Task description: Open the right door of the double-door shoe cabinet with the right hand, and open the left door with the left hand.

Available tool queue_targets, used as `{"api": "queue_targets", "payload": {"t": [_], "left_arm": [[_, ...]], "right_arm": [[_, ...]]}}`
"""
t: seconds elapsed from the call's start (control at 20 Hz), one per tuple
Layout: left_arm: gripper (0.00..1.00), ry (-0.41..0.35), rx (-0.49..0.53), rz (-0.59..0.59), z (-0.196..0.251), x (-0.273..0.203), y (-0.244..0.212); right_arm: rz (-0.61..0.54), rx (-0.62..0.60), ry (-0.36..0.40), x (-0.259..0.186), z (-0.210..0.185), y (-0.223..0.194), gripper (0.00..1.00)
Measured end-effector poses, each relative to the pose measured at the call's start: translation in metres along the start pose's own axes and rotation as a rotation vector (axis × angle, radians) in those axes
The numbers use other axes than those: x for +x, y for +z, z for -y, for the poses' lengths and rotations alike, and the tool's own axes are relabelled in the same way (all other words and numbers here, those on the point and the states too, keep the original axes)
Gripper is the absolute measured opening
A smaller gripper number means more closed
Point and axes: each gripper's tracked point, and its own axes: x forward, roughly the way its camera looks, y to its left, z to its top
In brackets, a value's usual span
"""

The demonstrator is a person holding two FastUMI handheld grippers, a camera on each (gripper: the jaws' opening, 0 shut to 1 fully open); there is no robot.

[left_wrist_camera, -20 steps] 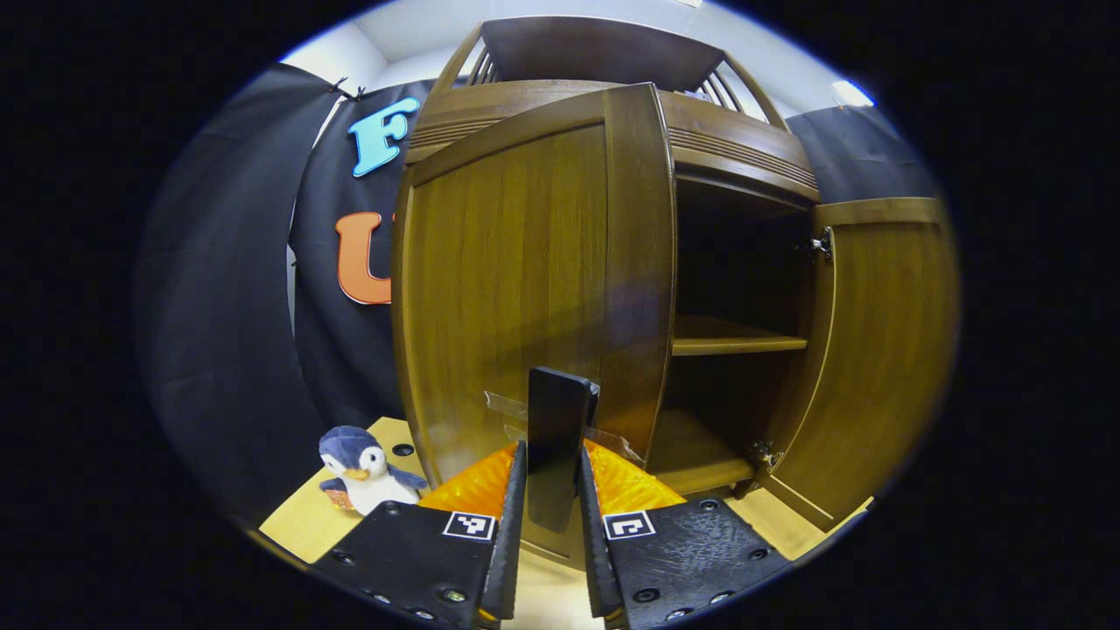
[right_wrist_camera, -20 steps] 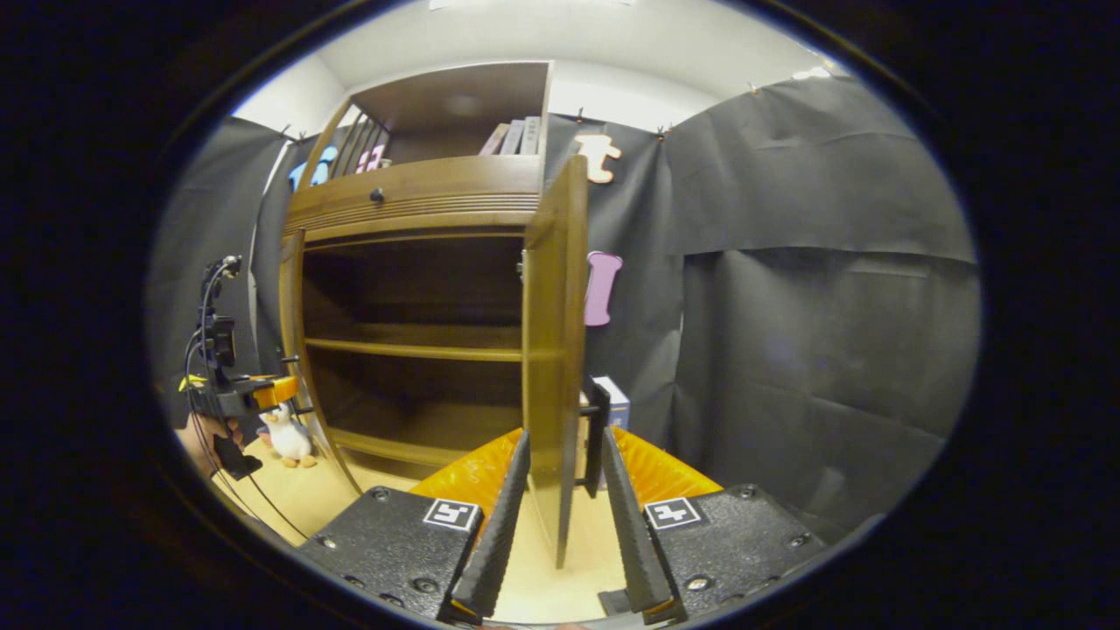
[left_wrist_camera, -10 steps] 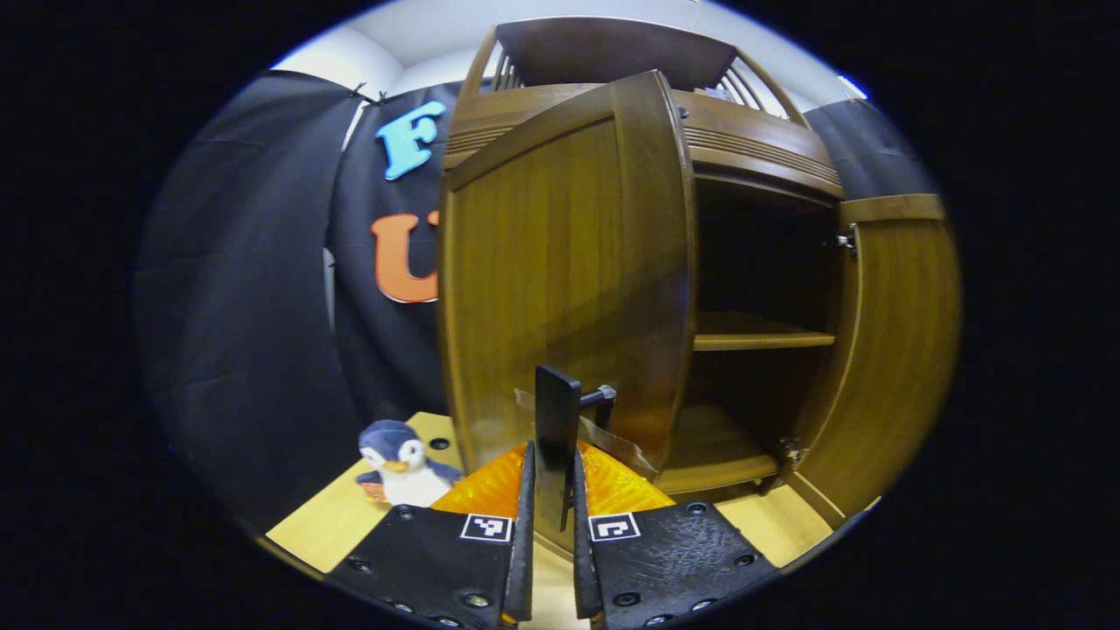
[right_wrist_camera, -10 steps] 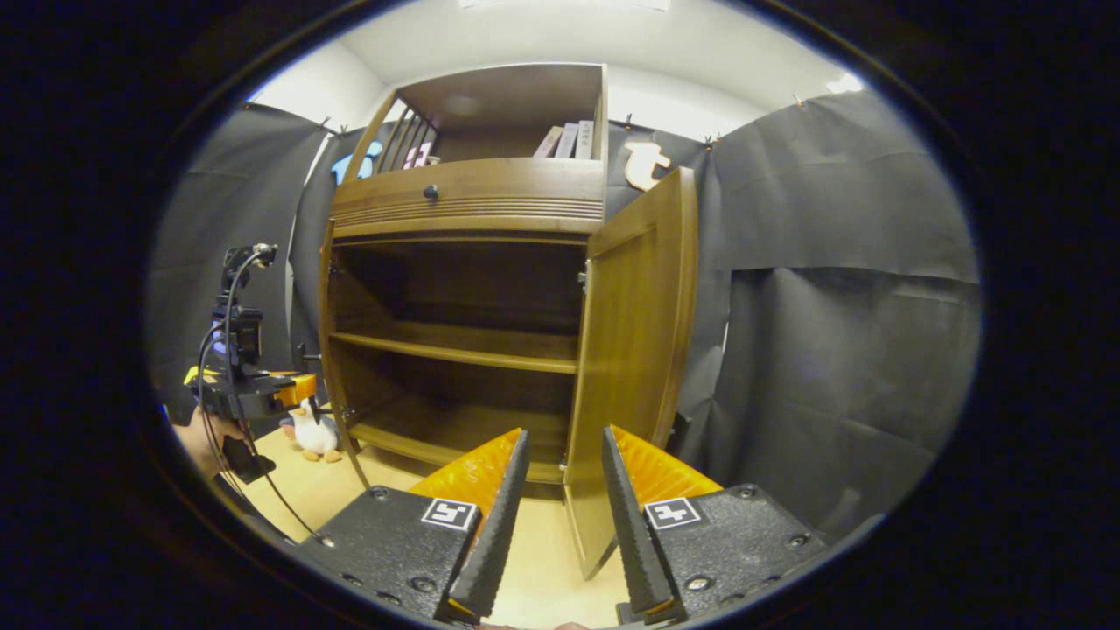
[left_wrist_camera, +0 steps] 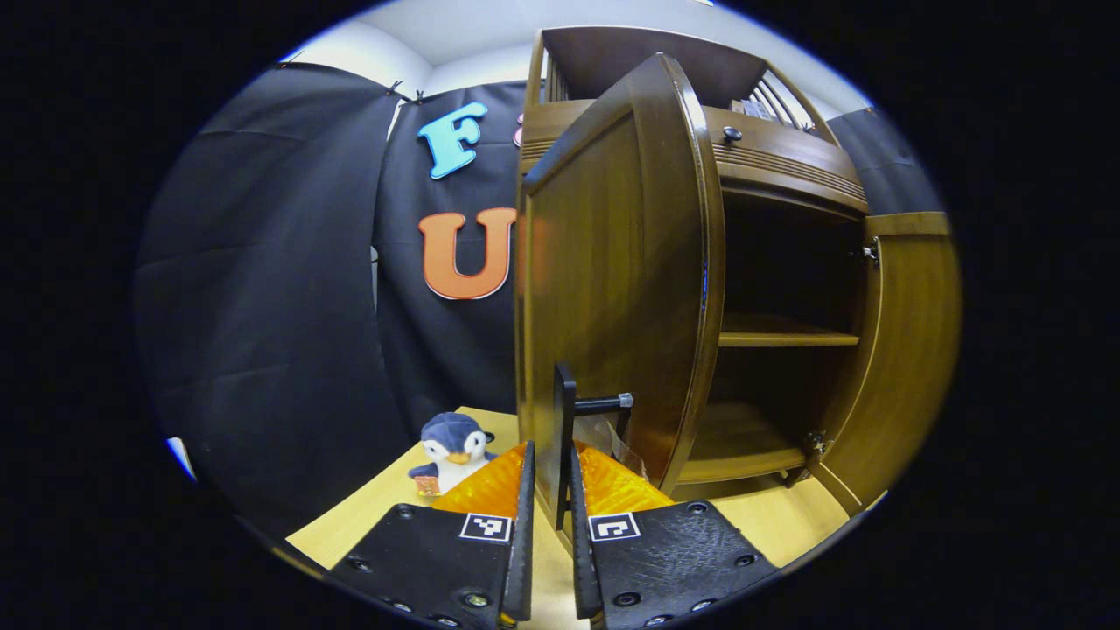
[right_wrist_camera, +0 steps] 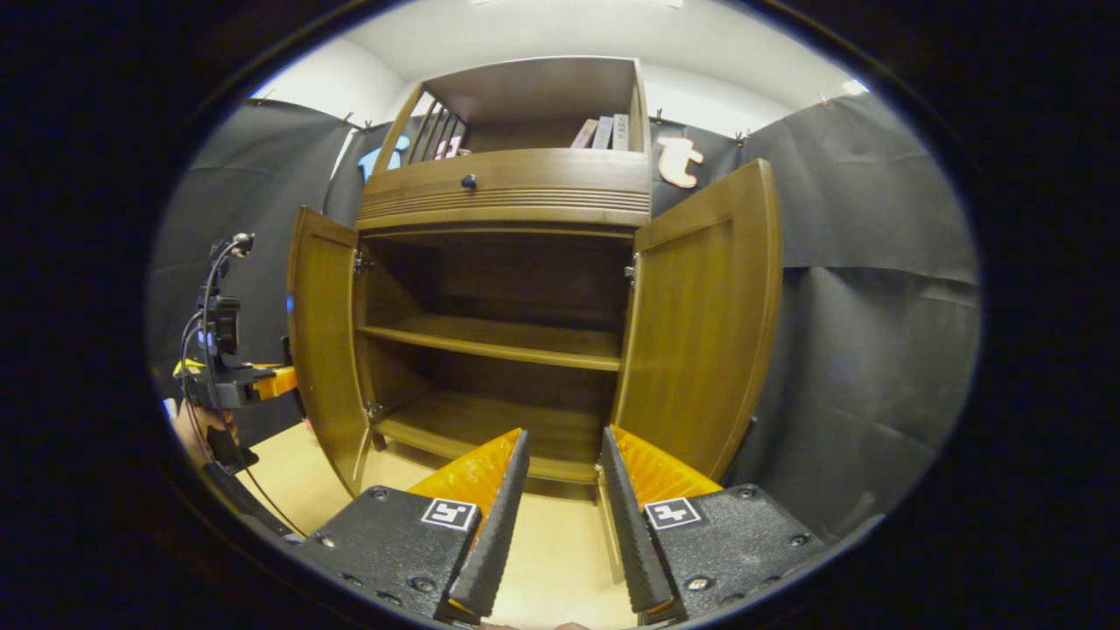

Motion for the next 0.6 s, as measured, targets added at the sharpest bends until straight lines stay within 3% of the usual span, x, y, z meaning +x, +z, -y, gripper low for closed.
{"api": "queue_targets", "payload": {"t": [0.25, 0.3, 0.35, 0.6], "left_arm": [[0.18, 0.048, -0.027, 0.014, -0.045, -0.007, 0.002], [0.27, 0.032, -0.04, 0.01, -0.049, -0.007, 0.0], [0.12, 0.031, -0.034, 0.015, -0.054, -0.01, 0.001], [0.18, 0.029, -0.002, 0.02, -0.073, -0.018, -0.001]], "right_arm": [[0.003, -0.018, 0.036, 0.008, -0.024, 0.005, 0.57], [0.003, -0.022, 0.041, 0.009, -0.029, 0.006, 0.57], [0.006, -0.026, 0.049, 0.01, -0.034, 0.008, 0.57], [0.003, -0.046, 0.078, 0.014, -0.057, 0.009, 0.57]]}}
